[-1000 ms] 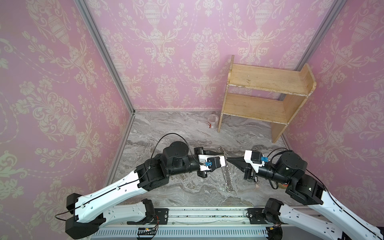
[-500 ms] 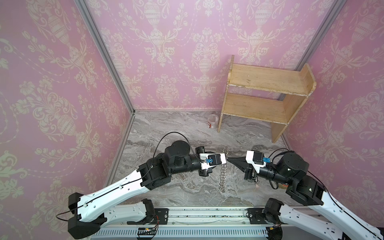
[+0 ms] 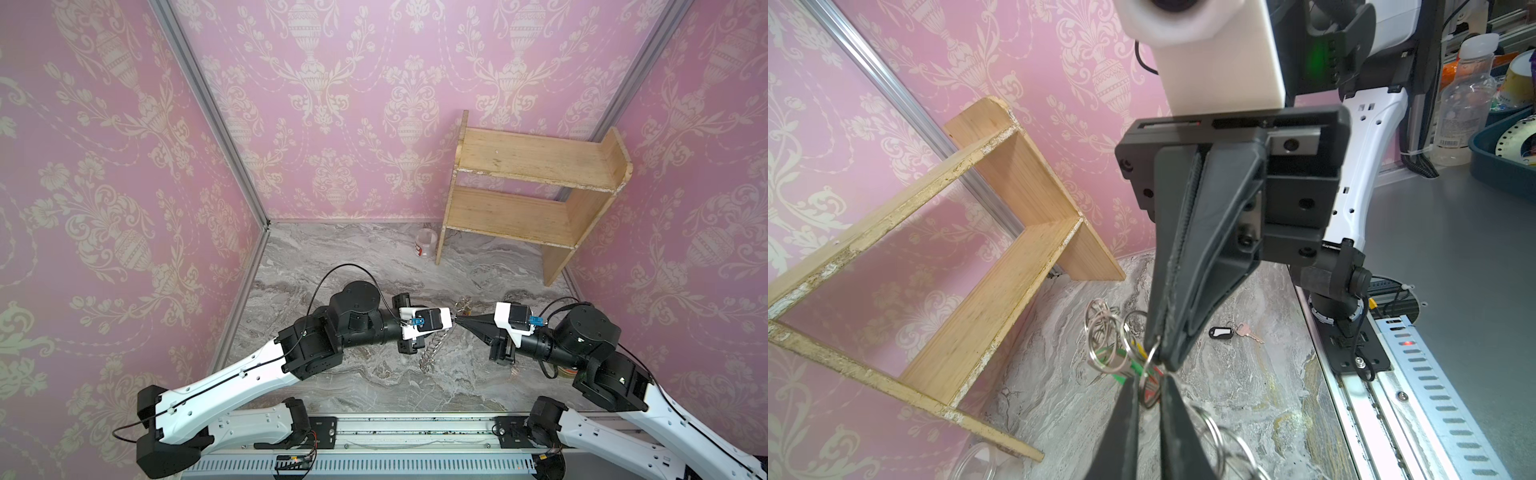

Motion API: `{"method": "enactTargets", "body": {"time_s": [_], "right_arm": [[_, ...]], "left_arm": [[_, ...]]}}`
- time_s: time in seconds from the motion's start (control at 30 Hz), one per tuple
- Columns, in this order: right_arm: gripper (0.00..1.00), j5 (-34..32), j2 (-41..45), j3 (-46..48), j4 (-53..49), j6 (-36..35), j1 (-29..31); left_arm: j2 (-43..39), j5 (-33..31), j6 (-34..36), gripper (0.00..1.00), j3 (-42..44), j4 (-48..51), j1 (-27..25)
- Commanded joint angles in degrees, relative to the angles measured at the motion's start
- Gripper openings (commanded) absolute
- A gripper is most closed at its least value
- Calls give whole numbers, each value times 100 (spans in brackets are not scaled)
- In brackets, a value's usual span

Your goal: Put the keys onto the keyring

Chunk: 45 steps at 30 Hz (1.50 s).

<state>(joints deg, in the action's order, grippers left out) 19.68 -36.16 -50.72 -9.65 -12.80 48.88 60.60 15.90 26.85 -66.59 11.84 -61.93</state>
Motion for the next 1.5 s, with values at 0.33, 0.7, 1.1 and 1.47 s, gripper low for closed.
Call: {"method": "enactTargets", "body": {"time_s": [0.33,0.7,1.1,1.47], "right_arm": [[0,174,-151,-102,159,103,-3],[54,-263,176,-263,-866,-39,-7],[62,-568,228,-312,-1153,72,-9],[81,-3101,-273,-559,-2235,2219,-59]], "left_arm": [[-21,342,23,0,-22,2,63],[-548,430,907,0,328,45,120],[-801,762,1129,0,462,72,212],[-1178,592,254,0,1114,-403,482]]}}
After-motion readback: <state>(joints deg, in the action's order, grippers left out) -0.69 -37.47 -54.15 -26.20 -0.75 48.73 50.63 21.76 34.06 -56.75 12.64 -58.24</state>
